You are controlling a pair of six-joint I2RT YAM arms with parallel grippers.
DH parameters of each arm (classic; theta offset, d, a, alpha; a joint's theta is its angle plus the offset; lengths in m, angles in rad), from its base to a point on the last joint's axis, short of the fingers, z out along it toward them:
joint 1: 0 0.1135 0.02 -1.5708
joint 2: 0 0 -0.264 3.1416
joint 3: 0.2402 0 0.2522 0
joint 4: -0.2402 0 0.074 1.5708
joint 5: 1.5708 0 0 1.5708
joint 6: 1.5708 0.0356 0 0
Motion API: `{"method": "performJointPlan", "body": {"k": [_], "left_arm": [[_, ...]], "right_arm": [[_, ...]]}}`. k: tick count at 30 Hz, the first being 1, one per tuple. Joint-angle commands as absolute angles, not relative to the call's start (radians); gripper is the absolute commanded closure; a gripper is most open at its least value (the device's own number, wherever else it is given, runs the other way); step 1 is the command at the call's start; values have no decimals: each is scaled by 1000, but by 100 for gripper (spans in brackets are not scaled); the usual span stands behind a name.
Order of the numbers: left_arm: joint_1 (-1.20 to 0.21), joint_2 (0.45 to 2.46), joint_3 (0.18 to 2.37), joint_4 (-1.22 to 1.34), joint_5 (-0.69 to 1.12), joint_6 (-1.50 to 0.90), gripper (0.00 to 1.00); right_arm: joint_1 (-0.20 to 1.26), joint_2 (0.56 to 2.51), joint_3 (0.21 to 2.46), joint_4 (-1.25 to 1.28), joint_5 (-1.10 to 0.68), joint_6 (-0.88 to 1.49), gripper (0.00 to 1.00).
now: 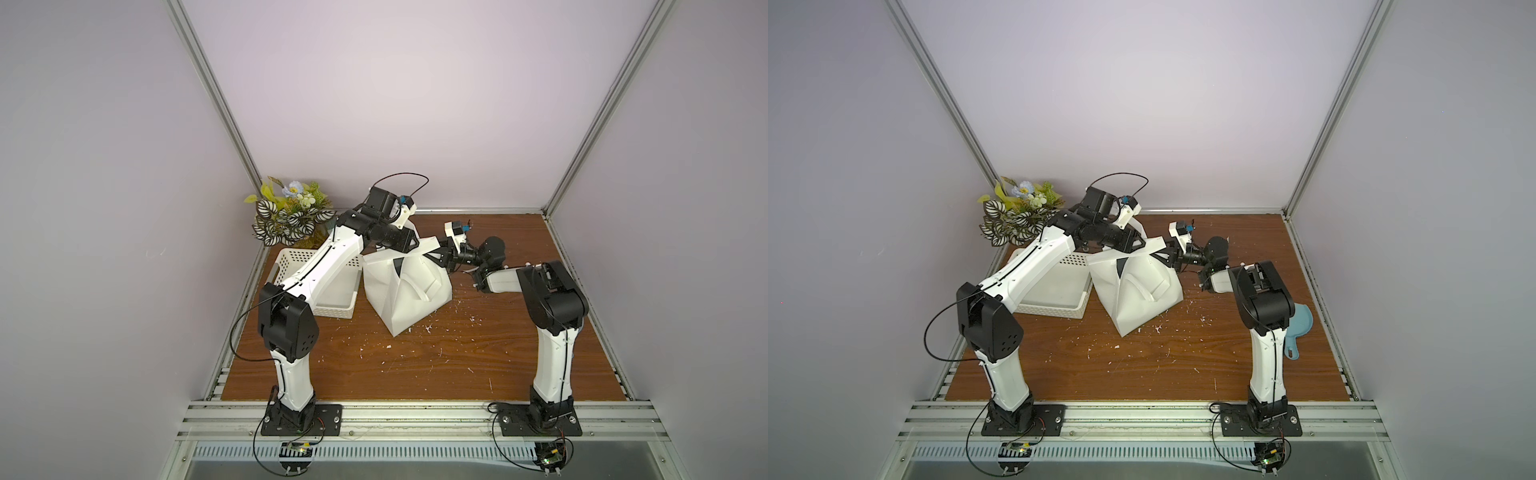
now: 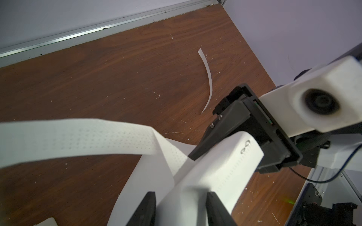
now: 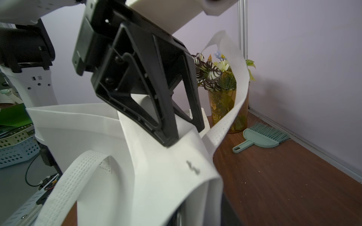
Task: Place the ice pack in the delivery bag
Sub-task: Seal the delivery bag at the center of the board.
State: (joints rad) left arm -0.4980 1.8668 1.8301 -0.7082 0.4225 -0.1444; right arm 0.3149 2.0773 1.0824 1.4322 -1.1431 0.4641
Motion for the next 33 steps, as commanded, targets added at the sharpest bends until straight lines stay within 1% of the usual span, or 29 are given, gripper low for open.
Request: {"method": "performJointPlan", "body": {"k": [1, 9, 13, 15, 17, 18, 19, 20, 23, 25, 33], "left_arm": [[-529, 1884, 1845, -723, 418, -144, 58], [-556, 1897, 1856, -723, 419, -123, 57], [-556, 1896, 1849, -723, 418, -108, 54], [-556, 1897, 1848, -723, 419, -106, 59], [-555, 1903, 1848, -723, 407, -107, 65], [-557, 1907, 1848, -723, 403, -107, 70], [-556, 1911, 1848, -723, 396, -110, 70], [-555, 1913, 1849, -723, 394, -111, 70], [-555, 1920, 1854, -723, 394, -114, 70], [-555, 1922, 1859, -723, 393, -115, 71], [-555, 1928, 1871, -723, 399, -122, 72]], "right_arm": [[325, 2030, 1082, 1437, -1151, 448, 70], [326, 2029, 1083, 1434, -1149, 449, 69], [326, 2027, 1081, 1427, -1147, 446, 69], [326, 2024, 1078, 1424, -1146, 438, 68], [324, 2023, 1077, 1422, -1146, 435, 64], [324, 2023, 1077, 1422, -1146, 435, 62], [323, 2023, 1076, 1426, -1144, 438, 55], [321, 2022, 1071, 1433, -1140, 443, 46], [310, 2010, 1043, 1451, -1127, 448, 38], [298, 1995, 1010, 1457, -1113, 443, 28], [268, 1914, 859, 1548, -1081, 466, 19]]}}
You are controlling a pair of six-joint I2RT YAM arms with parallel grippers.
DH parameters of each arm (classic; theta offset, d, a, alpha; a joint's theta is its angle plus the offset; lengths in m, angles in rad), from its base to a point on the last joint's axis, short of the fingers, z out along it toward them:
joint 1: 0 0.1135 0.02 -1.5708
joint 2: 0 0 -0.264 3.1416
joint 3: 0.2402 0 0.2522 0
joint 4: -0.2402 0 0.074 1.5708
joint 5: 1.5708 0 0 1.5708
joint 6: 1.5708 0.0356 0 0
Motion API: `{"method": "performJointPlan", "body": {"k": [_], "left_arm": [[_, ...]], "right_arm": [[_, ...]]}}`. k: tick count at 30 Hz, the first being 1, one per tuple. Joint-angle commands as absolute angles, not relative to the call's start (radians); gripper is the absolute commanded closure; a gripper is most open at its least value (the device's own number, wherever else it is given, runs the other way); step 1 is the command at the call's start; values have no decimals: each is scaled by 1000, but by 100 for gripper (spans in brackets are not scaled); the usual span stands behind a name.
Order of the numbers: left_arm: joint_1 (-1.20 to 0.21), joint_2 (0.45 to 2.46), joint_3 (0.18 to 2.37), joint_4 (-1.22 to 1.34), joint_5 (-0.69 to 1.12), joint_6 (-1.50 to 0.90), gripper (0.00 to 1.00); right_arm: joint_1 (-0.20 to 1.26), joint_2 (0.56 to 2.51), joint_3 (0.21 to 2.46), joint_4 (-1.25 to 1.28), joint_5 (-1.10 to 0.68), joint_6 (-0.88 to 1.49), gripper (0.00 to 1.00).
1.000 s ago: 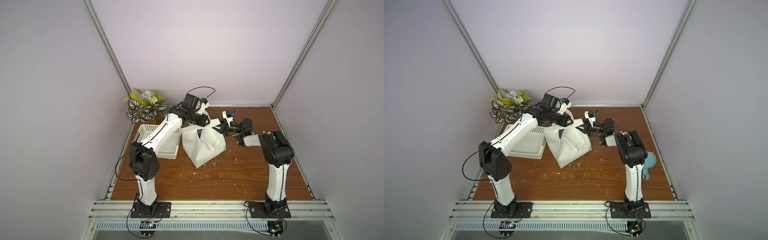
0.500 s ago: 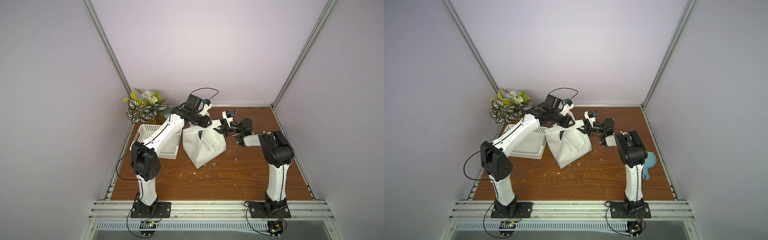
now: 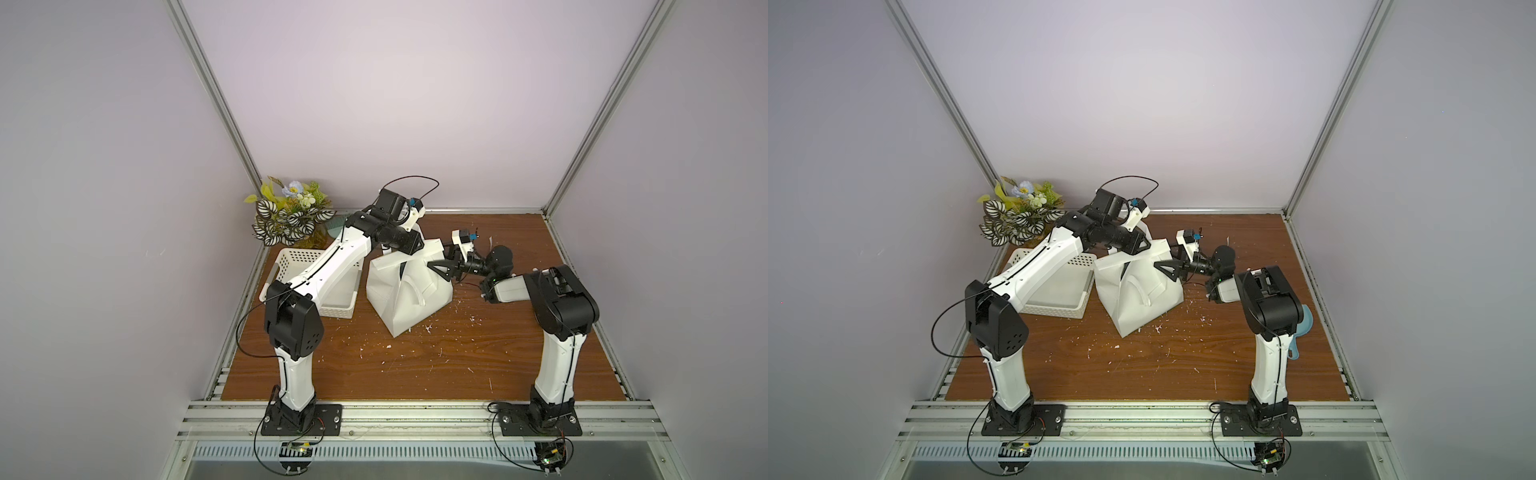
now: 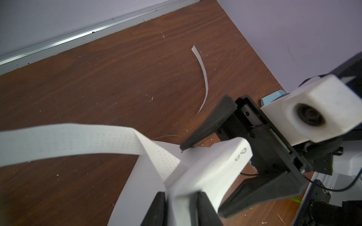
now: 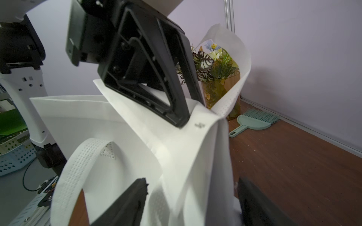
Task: Place the ice pack in the delivery bag
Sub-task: Seal the delivery bag at the center of the board.
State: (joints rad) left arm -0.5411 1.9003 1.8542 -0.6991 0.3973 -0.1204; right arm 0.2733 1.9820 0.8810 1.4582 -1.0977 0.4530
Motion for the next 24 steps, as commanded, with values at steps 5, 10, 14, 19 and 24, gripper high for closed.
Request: {"method": "performJointPlan", "body": {"k": [5, 10, 14, 19, 24], "left_arm": [[-556, 1927, 1872, -723, 399, -119, 72], [-555, 1927, 1870, -723, 408, -124, 71], [-556, 1923, 1868, -723, 411, -121, 71], [-556, 1921, 1868, -723, 413, -122, 71], [-555, 1916, 1870, -723, 415, -123, 71]], "right_arm": [[265, 1911, 875, 1607, -1101, 542, 20], [264, 1939, 950, 1629, -1104, 610, 19], [259, 1967, 1002, 1620, -1096, 631, 21], [259, 2009, 1049, 1600, -1132, 641, 37], [258, 2023, 1038, 1587, -1154, 625, 44]]}}
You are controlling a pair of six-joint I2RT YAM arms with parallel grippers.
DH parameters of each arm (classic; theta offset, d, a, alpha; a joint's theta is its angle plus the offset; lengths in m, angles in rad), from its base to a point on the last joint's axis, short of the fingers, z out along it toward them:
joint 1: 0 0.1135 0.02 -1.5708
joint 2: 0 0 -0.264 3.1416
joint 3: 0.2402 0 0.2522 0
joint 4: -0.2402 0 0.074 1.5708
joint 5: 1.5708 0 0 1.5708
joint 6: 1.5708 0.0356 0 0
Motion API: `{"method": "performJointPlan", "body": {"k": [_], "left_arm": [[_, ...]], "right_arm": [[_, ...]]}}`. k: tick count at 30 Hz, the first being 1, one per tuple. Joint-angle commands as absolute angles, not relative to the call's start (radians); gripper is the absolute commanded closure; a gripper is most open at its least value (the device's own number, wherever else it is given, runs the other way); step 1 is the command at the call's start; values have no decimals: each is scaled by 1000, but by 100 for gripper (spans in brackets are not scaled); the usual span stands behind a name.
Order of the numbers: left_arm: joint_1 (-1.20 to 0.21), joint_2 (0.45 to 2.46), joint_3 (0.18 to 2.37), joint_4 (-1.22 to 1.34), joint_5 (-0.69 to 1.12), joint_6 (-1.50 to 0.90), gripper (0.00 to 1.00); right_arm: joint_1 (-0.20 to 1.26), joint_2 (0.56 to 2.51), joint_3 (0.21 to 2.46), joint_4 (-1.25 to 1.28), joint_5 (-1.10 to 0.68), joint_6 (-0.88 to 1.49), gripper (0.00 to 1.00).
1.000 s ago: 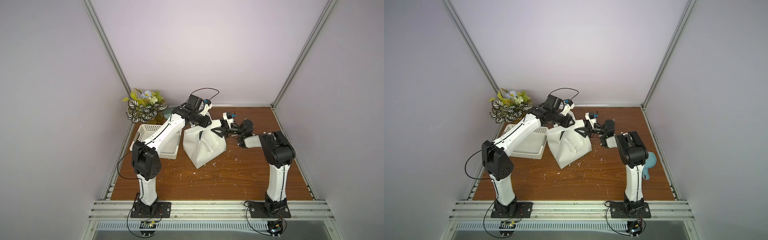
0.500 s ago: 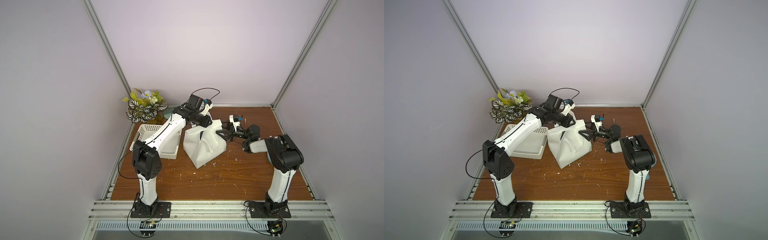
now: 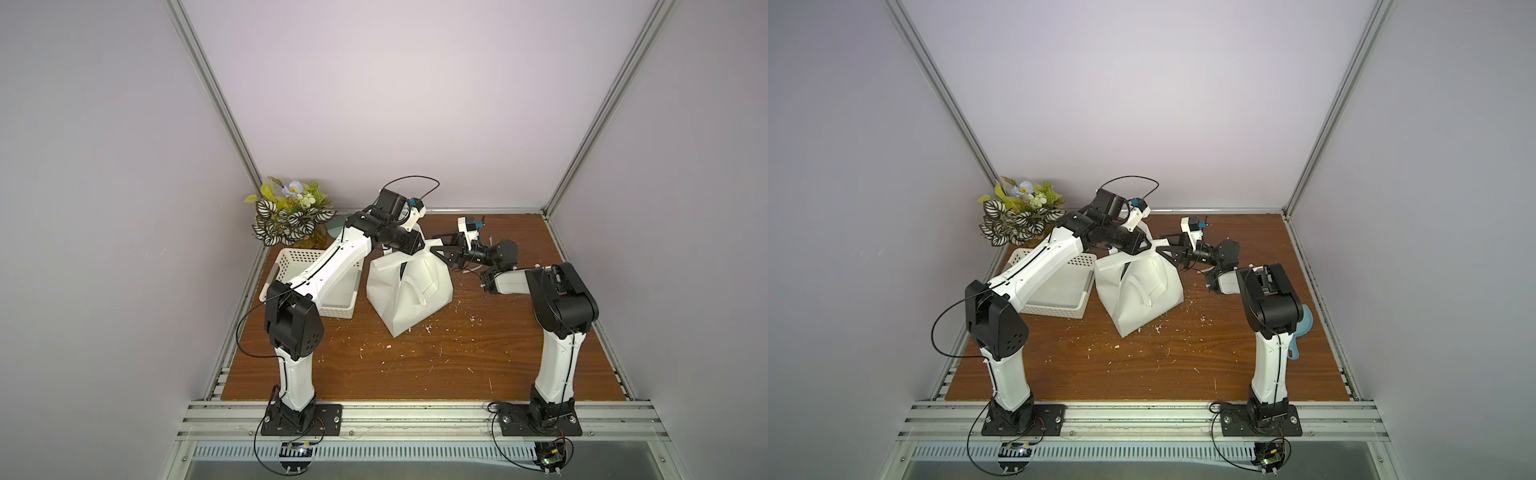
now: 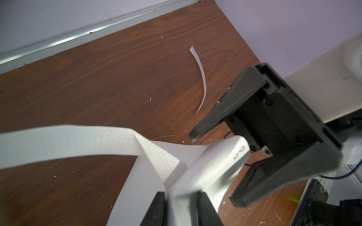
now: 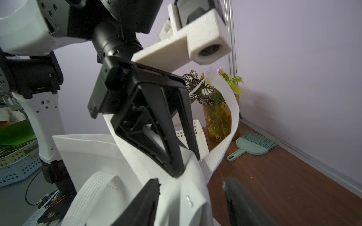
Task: Place the ice pack in the delivery bag
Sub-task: Seal the delivery bag at the center of the board.
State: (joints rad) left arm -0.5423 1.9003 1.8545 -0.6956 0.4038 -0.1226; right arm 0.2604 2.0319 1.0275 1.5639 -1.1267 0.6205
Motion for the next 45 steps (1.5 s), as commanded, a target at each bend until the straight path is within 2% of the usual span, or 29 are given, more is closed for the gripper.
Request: {"method": "performJointPlan", "body": {"k": [1, 5, 11, 15, 21, 25, 29, 32, 34, 36, 39, 45], "left_arm": [[-555, 1914, 1870, -723, 416, -123, 71], [-555, 1911, 1870, -723, 419, -124, 70], [-556, 1901, 1880, -723, 420, -128, 66], [-555, 1884, 1909, -721, 401, -141, 54], [-556, 1805, 1936, -719, 283, -165, 42], [-556, 1717, 1880, -713, 161, -183, 39], [-555, 1540, 1673, -609, 12, -225, 32], [-555, 1337, 1396, -404, -37, -263, 18], [-553, 1177, 1178, -206, 2, -277, 1], [-554, 1035, 994, -44, 51, -313, 0], [-556, 922, 844, 36, 100, -341, 0], [-570, 935, 753, 34, 101, -404, 0]], "right_arm": [[258, 2027, 1042, 1580, -1154, 622, 49], [256, 2042, 1056, 1571, -1151, 628, 63], [256, 2055, 1054, 1569, -1159, 626, 66], [256, 2054, 1048, 1557, -1155, 612, 74], [258, 2059, 1054, 1555, -1154, 613, 79], [258, 2060, 1059, 1553, -1154, 615, 80], [258, 2062, 1063, 1549, -1154, 615, 80], [258, 2066, 1068, 1548, -1154, 617, 78], [259, 2067, 1072, 1545, -1155, 618, 78], [258, 2066, 1075, 1541, -1154, 617, 78], [258, 2063, 1080, 1530, -1154, 611, 78], [259, 2063, 1089, 1519, -1152, 607, 78]]}}
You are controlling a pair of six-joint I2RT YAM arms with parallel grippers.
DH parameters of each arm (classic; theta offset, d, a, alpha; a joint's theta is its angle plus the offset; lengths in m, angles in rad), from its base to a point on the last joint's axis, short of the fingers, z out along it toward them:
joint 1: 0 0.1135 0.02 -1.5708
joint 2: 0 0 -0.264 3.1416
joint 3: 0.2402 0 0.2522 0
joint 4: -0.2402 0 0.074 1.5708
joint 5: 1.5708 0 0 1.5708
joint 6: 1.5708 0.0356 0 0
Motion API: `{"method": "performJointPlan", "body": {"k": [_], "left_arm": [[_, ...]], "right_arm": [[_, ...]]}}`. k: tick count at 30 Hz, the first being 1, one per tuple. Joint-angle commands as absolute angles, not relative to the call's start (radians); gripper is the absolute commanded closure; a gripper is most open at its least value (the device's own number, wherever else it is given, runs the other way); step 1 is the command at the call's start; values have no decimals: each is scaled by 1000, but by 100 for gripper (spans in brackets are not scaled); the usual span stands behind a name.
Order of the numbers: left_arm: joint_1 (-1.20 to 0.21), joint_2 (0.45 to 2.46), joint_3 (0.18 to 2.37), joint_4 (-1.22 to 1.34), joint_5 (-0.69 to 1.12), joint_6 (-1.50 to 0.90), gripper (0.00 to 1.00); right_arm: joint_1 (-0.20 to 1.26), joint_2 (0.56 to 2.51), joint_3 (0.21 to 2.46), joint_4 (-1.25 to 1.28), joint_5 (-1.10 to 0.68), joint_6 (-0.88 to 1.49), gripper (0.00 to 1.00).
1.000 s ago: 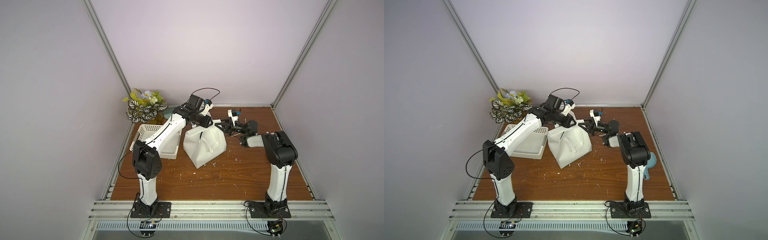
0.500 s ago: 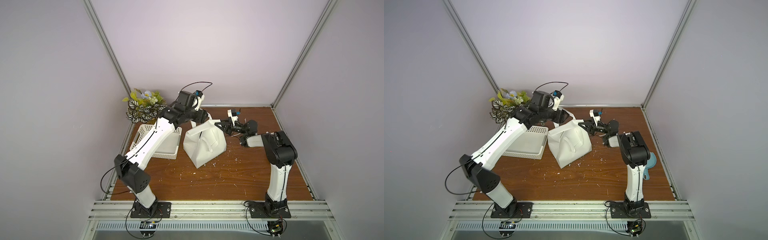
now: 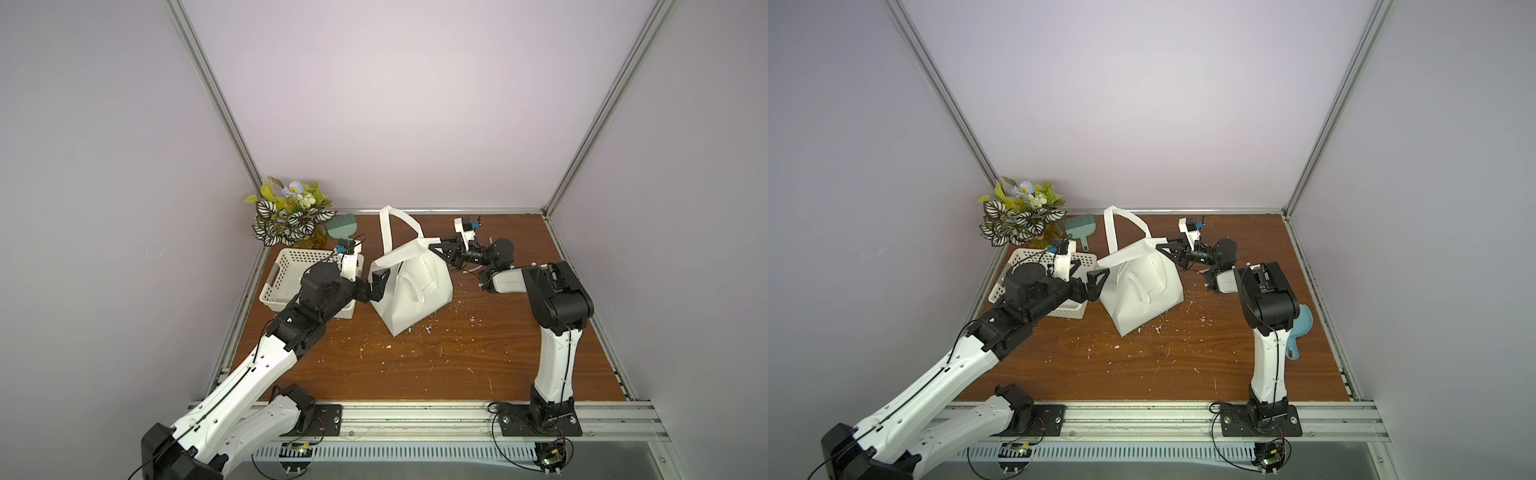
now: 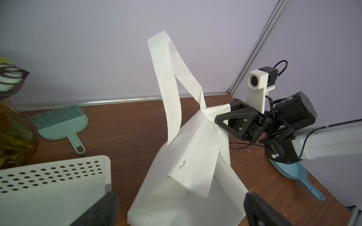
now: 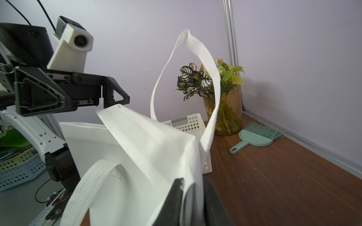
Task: Place the ice pack in the delivery bag
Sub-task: Seal the delivery bag at the center of the board.
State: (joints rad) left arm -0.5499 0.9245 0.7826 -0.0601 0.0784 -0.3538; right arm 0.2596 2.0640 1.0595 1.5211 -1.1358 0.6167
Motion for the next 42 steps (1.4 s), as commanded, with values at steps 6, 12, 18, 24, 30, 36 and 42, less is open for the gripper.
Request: {"method": "performJointPlan", "body": {"k": [6, 12, 18, 24, 30, 36, 42], "left_arm": [[-595, 962, 689, 115, 125, -428, 0], [-663, 1017, 688, 130, 124, -372, 0], [-669, 962, 670, 144, 111, -352, 0], [-669, 972, 686, 74, 122, -354, 0], [-667, 1063, 733, 41, -64, -300, 0], [-643, 1098, 735, 109, -101, -230, 0], [-560, 1082, 690, 212, 57, -191, 7]], "right_arm": [[259, 2062, 1092, 1510, -1149, 602, 78], [259, 2060, 1092, 1496, -1149, 589, 78], [260, 2060, 1095, 1494, -1149, 589, 78], [259, 2064, 1100, 1502, -1147, 595, 78], [259, 2056, 1088, 1508, -1149, 601, 78], [260, 2048, 1081, 1507, -1152, 598, 78], [259, 2045, 1082, 1508, -1154, 603, 78]]}}
